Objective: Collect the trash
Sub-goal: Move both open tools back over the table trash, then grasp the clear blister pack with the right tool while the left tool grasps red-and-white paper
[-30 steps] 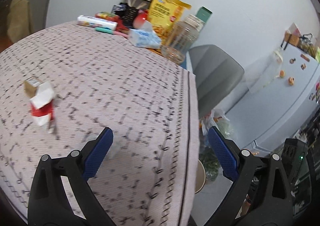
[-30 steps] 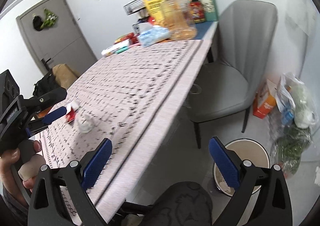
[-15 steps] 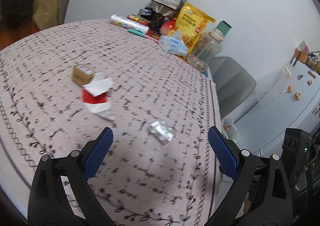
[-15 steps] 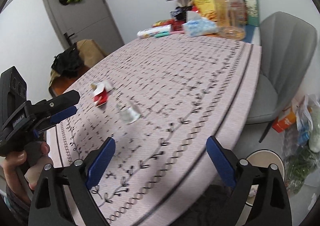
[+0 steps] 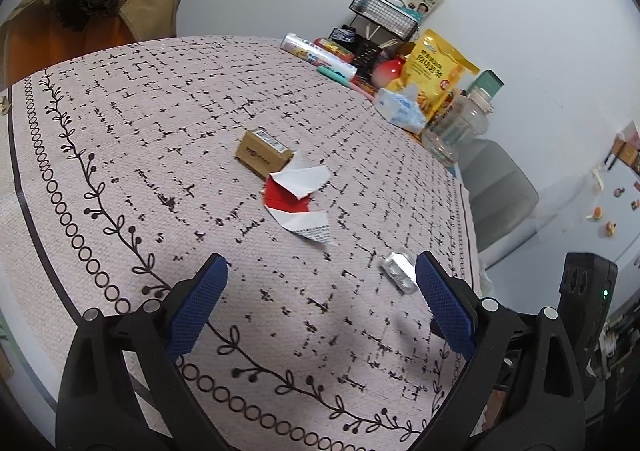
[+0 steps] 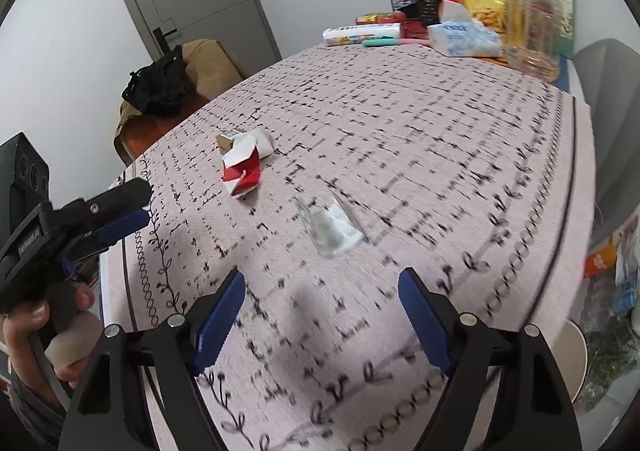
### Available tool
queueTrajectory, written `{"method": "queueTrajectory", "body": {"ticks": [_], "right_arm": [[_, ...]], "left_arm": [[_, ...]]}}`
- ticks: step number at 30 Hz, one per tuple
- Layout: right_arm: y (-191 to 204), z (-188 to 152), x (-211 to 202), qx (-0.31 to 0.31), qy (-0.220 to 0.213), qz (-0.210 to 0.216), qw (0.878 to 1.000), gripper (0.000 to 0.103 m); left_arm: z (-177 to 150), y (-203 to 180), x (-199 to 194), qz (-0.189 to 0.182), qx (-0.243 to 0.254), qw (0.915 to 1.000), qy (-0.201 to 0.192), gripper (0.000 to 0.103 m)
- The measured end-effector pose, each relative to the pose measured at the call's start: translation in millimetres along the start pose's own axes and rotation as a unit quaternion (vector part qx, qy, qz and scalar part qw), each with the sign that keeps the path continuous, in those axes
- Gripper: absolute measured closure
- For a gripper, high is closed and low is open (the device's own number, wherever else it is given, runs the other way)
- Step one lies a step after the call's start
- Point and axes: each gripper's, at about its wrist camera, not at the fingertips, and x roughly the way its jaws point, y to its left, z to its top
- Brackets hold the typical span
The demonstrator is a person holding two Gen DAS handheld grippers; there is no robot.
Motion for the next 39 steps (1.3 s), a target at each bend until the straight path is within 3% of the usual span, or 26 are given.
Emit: {"method": "queueTrajectory", "body": {"ticks": [7, 10, 15, 22, 25, 29, 31, 33, 35, 37, 39], "right_arm": [[7, 16, 34, -0.008, 0.019, -0.007, 1.000, 0.032], [7, 20, 46, -0.009, 0.027, -0.012, 1.000, 0.040], [-3, 25, 50, 0.007, 0.024, -0.010, 1.000, 0.066], [-13, 23, 44, 0.013, 0.020, -0.003, 1.000, 0.072], [-19, 20, 38, 0.023, 0.014, -0.003, 1.000, 0.072], [-27, 17, 30, 0.035, 0.008, 0.000, 0.999, 0.072], [-30, 16, 27, 0.036, 0.007, 0.000, 0.999, 0.072], [-31, 15, 25, 0.035, 0.008, -0.001, 0.999, 0.072], [-33, 14, 22, 0.034, 0.007, -0.003, 0.999, 0.072], [-33, 12, 21, 0.034, 0.008, -0.004, 0.999, 0.072], [-34, 12, 21, 0.034, 0.009, -0.005, 0.999, 0.072]], "left_arm": [[6, 0, 10, 0.009, 0.017, 0.9998, 0.005, 0.011], [9, -1, 26, 0.022, 0.032, 0.9989, 0.025, 0.011], [13, -6, 51, 0.047, 0.055, 0.9962, 0.049, 0.011], [19, -13, 71, 0.074, 0.064, 0.9937, 0.054, 0.011], [20, -19, 83, 0.095, 0.070, 0.9913, 0.058, 0.015], [21, -25, 93, 0.139, 0.085, 0.9853, 0.053, 0.026], [22, -25, 94, 0.151, 0.080, 0.9842, 0.048, 0.036], [22, -25, 93, 0.166, 0.081, 0.9818, 0.045, 0.059], [21, -24, 91, 0.170, 0.081, 0.9811, 0.044, 0.069], [20, -22, 87, 0.162, 0.081, 0.9825, 0.044, 0.073], [17, -23, 82, 0.158, 0.083, 0.9831, 0.043, 0.085]]}}
